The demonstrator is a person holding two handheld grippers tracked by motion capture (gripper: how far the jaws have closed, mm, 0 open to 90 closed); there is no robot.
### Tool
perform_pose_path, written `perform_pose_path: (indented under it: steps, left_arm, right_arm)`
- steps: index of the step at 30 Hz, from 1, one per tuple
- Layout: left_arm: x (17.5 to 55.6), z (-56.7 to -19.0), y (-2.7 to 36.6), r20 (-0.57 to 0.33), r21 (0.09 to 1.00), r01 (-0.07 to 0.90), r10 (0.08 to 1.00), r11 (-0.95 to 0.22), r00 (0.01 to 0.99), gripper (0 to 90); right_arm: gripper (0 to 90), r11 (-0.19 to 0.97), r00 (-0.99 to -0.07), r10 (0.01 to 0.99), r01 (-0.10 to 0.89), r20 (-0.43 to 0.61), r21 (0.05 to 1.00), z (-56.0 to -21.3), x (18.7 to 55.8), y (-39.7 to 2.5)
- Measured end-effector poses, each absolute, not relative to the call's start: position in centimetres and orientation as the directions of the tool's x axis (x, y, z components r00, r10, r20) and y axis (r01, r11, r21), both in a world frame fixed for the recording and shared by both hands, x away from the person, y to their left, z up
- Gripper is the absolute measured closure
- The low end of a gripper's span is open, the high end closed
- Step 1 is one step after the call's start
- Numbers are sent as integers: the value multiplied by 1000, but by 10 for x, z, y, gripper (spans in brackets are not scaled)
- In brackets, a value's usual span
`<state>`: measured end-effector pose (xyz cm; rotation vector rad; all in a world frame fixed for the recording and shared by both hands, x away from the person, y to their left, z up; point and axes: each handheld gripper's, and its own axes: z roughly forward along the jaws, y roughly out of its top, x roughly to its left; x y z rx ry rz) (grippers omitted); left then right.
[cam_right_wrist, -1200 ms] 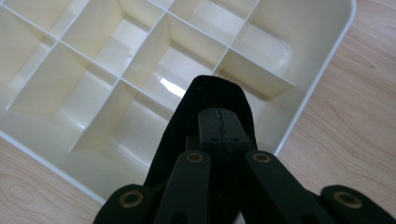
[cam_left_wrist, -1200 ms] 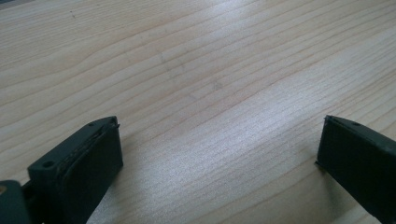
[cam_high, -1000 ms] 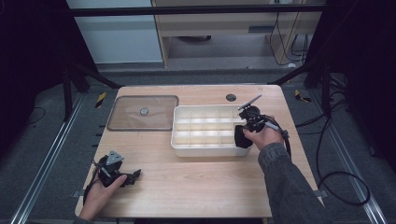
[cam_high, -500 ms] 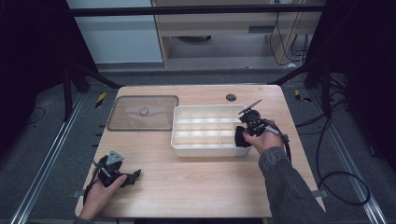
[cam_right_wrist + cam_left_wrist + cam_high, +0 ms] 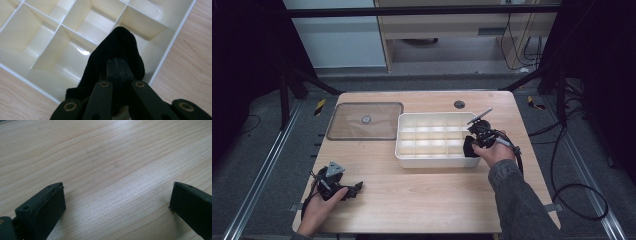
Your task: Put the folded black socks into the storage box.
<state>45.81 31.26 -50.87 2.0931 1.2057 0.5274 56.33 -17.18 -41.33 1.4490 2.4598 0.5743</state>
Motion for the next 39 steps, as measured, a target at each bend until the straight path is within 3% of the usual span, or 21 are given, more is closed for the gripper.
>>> perform_pose_path:
  steps: [39]
  left_arm:
    - [458,-509,313,22,709,604,868,-364,497,0]
  right_arm:
    - [900,442,-502,865,787,28,430,-428,557,-171]
